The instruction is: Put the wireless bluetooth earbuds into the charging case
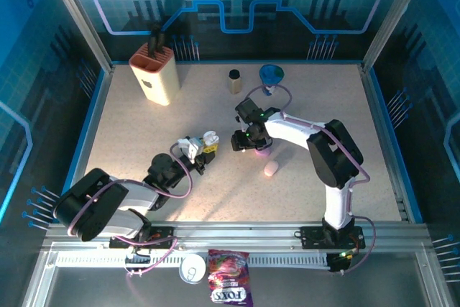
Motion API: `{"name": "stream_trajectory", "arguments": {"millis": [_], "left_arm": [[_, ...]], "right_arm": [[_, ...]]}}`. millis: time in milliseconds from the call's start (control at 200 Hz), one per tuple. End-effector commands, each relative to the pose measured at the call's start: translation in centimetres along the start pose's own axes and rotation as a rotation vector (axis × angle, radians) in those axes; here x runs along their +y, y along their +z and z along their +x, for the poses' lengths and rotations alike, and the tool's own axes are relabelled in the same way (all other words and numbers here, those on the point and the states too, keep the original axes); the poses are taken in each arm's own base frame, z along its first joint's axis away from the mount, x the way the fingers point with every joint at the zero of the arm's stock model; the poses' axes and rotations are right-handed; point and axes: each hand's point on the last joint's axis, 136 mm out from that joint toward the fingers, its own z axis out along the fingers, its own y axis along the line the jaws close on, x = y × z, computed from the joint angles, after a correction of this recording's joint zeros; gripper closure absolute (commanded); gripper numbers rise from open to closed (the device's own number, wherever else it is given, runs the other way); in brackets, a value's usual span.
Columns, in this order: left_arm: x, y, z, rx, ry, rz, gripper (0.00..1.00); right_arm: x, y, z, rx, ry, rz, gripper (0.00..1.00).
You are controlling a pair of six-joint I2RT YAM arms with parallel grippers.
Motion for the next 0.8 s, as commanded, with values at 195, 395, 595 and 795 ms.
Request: {"name": "stream_trajectory", "arguments": {"millis": [195,395,595,795], "left_arm": [[0.8,-0.5,-0.5,-0.008,0.001,-0.035,1.0],[1.5,-0.9,-0.6,0.001,0.001,-0.069,1.0],[2.2,-1.0,-0.7,-0.002,0.001,-0.095,1.0],[2.0,-1.0,-0.5,0.008,-0.006,-0.083,1.0]], "right_arm": [[1.4,0.8,2.1,0.096,-0.055,-0.014,0.49],[2.8,0.1,2.7,0.107,-0.065,-0.071,0.5],[4.5,-0.7,1.8,0.049,-0.072,-0.177,0.49],[2.8,-1.1,0.7,0.022,-0.086,-0.074,0.5]]}}
